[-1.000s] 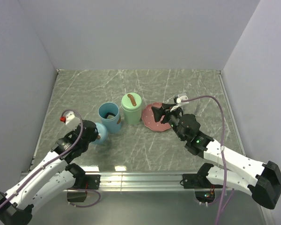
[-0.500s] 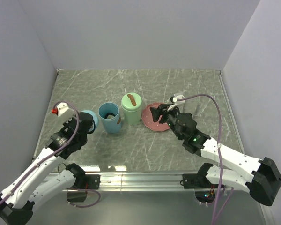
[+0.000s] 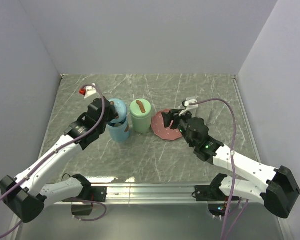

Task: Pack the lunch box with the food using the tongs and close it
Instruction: Put the lid back on the lunch box

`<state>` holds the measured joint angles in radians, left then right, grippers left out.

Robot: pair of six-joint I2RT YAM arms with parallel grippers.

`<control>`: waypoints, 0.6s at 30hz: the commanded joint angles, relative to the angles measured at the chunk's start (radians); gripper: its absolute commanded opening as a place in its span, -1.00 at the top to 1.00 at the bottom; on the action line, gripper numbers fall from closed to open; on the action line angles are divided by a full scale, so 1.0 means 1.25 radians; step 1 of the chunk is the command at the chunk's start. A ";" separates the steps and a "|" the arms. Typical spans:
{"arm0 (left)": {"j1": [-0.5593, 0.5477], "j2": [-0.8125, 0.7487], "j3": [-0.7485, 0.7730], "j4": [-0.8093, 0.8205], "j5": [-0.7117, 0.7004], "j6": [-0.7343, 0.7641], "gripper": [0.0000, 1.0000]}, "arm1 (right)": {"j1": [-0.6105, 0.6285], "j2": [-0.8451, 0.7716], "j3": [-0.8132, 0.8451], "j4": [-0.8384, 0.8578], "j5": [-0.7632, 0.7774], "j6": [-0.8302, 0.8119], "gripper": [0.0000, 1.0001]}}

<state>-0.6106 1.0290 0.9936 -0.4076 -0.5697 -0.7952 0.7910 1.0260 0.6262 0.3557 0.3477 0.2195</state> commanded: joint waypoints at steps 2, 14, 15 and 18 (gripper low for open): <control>-0.001 0.016 0.052 0.061 0.083 0.036 0.99 | -0.019 -0.017 0.002 0.032 0.013 0.008 -0.29; 0.012 0.071 0.103 -0.035 0.125 0.015 0.99 | -0.058 -0.023 -0.031 0.064 -0.039 0.034 -0.29; 0.014 0.075 0.103 -0.042 0.117 0.012 0.99 | -0.061 -0.026 -0.033 0.065 -0.041 0.035 -0.29; 0.031 0.080 0.095 -0.056 0.118 0.009 0.99 | -0.069 -0.037 -0.042 0.063 -0.044 0.037 -0.29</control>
<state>-0.5941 1.1282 1.0874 -0.4549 -0.4301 -0.7784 0.7200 1.0145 0.5869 0.3859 0.3012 0.2504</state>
